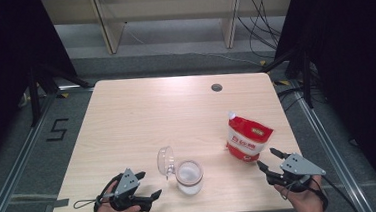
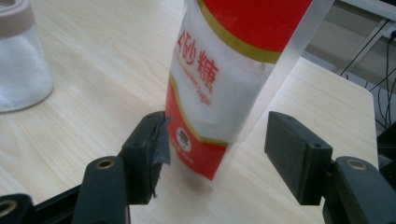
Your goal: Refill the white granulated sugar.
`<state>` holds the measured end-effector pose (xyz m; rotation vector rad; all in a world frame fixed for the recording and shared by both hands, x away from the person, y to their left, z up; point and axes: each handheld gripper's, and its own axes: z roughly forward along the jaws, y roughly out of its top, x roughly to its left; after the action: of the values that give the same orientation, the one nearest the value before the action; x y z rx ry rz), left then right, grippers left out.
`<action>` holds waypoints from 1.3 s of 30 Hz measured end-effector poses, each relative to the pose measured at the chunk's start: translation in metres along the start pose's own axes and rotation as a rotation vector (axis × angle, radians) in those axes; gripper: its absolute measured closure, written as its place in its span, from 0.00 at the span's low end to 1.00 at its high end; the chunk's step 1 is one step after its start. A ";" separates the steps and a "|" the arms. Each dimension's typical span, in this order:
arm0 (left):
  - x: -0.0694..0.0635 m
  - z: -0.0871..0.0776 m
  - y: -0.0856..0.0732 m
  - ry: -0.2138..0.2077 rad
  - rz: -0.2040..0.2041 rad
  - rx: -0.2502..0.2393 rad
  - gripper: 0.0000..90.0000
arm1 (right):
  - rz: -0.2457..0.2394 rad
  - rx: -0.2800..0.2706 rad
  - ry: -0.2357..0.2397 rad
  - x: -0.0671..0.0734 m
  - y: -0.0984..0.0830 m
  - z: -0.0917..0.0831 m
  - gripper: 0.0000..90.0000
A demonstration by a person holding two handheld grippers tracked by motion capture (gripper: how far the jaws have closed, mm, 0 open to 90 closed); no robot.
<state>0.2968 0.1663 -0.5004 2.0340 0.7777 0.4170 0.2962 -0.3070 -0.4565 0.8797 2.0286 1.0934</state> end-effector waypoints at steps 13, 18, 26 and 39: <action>-0.002 0.001 0.004 -0.030 -0.030 -0.037 0.20 | 0.004 0.017 0.012 0.017 -0.006 -0.005 0.42; -0.004 -0.001 0.004 -0.033 -0.048 -0.038 0.20 | 0.019 0.015 0.030 0.022 -0.008 -0.005 0.42; -0.004 -0.001 0.004 -0.039 -0.053 -0.042 0.20 | 0.009 0.032 0.042 0.030 -0.009 -0.006 0.41; -0.003 -0.003 0.005 -0.029 -0.061 -0.052 0.20 | -0.007 0.030 0.057 0.038 -0.013 -0.011 0.40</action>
<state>0.2949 0.1643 -0.4951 1.9590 0.8013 0.3681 0.2635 -0.2869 -0.4715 0.8646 2.0980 1.0988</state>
